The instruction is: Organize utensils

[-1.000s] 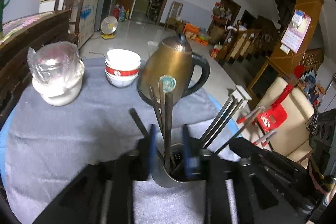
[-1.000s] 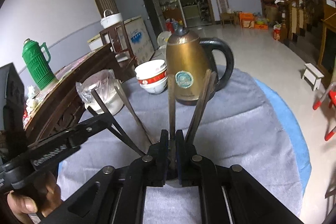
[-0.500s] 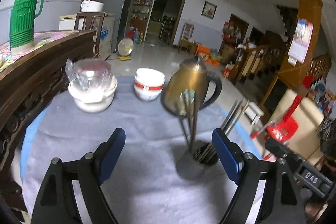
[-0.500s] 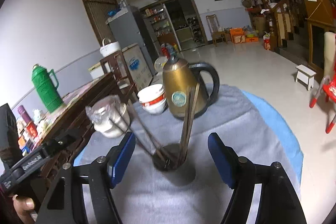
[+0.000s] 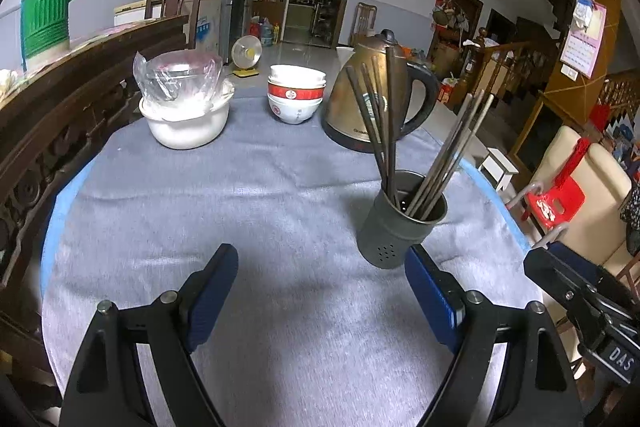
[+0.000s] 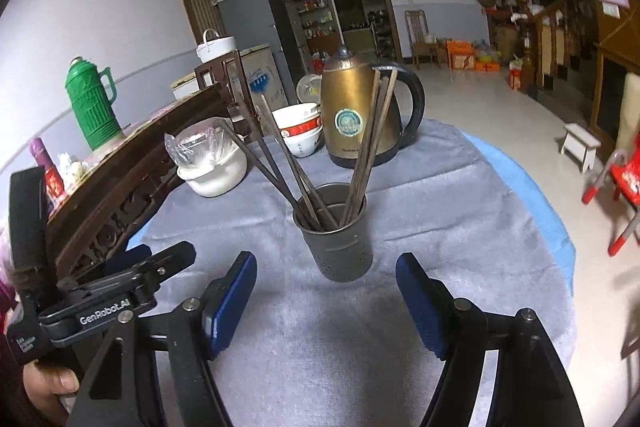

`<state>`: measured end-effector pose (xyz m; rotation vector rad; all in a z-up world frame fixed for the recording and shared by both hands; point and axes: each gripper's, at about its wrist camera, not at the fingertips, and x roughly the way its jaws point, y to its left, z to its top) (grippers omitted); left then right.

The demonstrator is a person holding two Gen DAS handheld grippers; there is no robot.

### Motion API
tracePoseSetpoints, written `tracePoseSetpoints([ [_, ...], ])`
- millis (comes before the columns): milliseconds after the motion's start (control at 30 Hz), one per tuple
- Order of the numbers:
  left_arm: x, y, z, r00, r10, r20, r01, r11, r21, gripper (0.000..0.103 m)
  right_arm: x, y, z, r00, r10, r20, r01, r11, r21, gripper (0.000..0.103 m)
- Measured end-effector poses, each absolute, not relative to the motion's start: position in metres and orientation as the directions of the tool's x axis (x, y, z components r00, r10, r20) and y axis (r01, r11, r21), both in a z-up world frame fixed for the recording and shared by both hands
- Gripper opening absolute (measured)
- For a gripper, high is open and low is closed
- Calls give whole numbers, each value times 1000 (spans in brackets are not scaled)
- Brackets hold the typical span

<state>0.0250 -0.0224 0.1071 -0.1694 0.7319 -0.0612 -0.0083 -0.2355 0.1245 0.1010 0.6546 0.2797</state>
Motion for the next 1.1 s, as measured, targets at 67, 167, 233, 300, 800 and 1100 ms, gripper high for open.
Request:
tracePoseSetpoints([
  [67,26,-25,109,741,-114,-661,4,986,-165,86,-13,-233,129,771,272,-576,-228,962,149,76],
  [167,23,-29,111,744,-110,-659,9,988,-154,86,-21,-228,134,786,255,-564,-236,966,107,76],
  [233,21,-30,113,746,-106,-657,8,989,-151,86,-23,-225,135,793,241,-559,-238,968,80,76],
  [300,19,-32,114,749,-104,-655,10,989,-146,86,-27,-223,136,803,228,-550,-237,970,56,77],
  [800,9,-41,128,784,-84,-615,24,994,-104,98,-35,-230,146,847,181,-500,-195,981,25,87],
  [1100,6,-43,135,807,-63,-587,11,996,-92,98,-36,-235,146,853,171,-494,-183,983,24,88],
])
